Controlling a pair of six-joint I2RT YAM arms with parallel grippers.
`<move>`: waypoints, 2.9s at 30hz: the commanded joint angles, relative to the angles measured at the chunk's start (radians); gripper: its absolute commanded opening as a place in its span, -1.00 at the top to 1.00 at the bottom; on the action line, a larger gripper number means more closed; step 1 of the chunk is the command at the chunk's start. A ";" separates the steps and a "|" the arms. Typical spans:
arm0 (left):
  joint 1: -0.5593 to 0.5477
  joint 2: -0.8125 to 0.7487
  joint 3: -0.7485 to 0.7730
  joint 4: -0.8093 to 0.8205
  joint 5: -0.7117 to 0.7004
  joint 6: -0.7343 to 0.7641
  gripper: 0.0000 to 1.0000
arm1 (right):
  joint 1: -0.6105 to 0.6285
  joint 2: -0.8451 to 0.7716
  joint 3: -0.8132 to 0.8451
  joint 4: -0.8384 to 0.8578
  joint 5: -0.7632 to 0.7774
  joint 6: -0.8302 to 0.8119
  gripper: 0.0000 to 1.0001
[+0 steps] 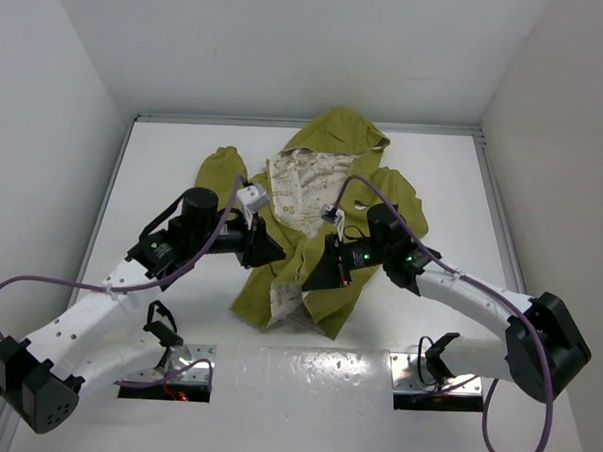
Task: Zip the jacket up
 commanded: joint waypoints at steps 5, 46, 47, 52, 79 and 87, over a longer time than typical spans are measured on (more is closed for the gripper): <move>-0.065 0.059 0.121 -0.171 0.006 -0.065 0.45 | -0.023 0.045 -0.010 0.262 -0.078 0.325 1.00; -0.143 0.207 0.189 -0.220 -0.020 -0.161 0.46 | 0.010 0.033 0.035 0.125 0.025 0.232 1.00; -0.143 0.207 0.189 -0.220 -0.020 -0.161 0.46 | 0.010 0.027 0.036 0.126 0.022 0.226 1.00; -0.153 0.216 0.189 -0.220 -0.020 -0.170 0.54 | 0.024 0.015 0.036 0.116 0.022 0.201 1.00; -0.162 0.256 0.295 -0.132 -0.051 -0.180 1.00 | 0.065 -0.014 0.015 -0.041 -0.015 0.025 1.00; -0.144 0.265 0.318 -0.114 -0.080 -0.210 1.00 | 0.075 -0.042 0.006 -0.103 -0.026 -0.038 1.00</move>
